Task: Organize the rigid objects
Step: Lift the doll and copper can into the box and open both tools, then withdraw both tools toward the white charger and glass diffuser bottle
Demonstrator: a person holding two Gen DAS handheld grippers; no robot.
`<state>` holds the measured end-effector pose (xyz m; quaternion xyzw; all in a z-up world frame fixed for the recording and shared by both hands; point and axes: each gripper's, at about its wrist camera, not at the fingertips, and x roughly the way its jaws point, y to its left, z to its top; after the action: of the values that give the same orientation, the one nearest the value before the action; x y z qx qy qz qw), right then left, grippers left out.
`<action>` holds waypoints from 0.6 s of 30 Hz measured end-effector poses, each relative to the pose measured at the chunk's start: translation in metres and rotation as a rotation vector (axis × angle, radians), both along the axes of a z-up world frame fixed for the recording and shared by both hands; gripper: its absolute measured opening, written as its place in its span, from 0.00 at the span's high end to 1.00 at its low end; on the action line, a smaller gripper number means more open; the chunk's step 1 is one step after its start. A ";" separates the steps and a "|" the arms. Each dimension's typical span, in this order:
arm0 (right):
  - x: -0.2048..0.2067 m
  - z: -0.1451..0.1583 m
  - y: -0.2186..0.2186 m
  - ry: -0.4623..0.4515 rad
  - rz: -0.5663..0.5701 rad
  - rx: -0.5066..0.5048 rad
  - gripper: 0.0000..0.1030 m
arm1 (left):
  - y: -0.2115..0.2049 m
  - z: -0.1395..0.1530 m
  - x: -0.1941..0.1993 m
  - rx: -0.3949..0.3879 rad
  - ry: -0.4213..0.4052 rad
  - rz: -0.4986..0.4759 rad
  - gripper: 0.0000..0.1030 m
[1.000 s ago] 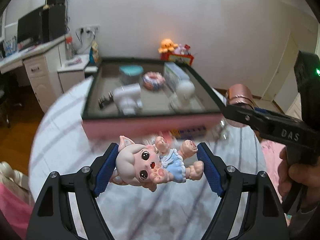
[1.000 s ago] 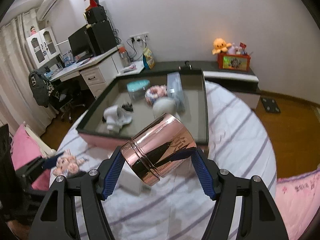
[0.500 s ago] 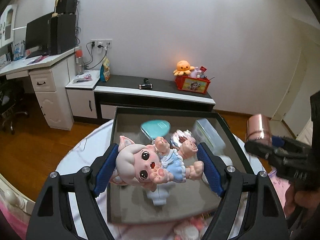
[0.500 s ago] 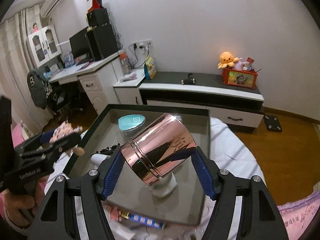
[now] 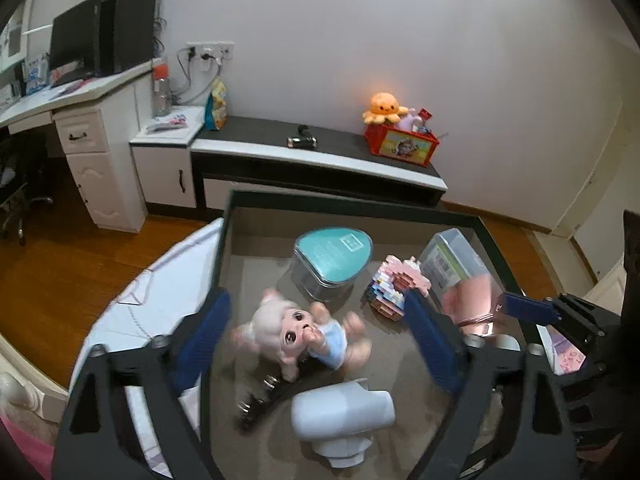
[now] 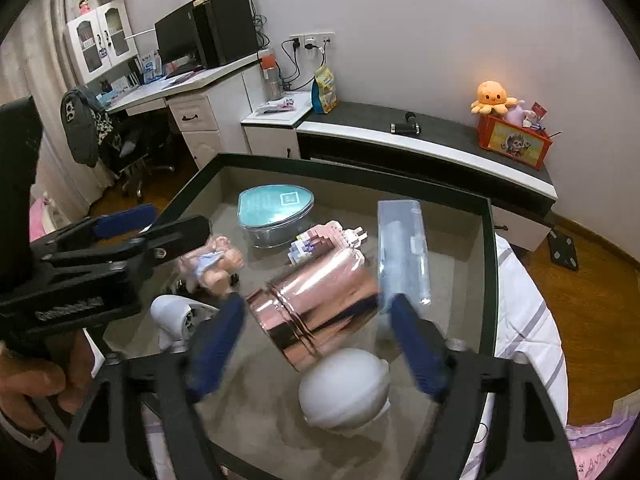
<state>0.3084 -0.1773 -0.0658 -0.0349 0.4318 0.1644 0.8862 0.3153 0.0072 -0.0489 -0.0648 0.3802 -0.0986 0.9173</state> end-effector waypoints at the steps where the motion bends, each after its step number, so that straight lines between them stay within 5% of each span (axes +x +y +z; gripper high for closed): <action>1: -0.001 0.001 -0.002 0.001 -0.003 0.008 0.18 | 0.001 0.003 -0.003 0.004 -0.017 0.008 0.03; 5: -0.008 0.006 -0.009 -0.009 -0.030 0.037 0.01 | 0.007 0.015 -0.016 0.014 -0.057 0.034 0.00; 18: -0.063 0.040 -0.027 -0.102 -0.122 0.136 0.00 | 0.011 0.052 -0.088 0.054 -0.147 0.080 0.00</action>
<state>0.2454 -0.2040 -0.0257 0.0432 0.3752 0.1373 0.9157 0.2274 0.0183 0.0033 -0.0476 0.3117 -0.0563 0.9473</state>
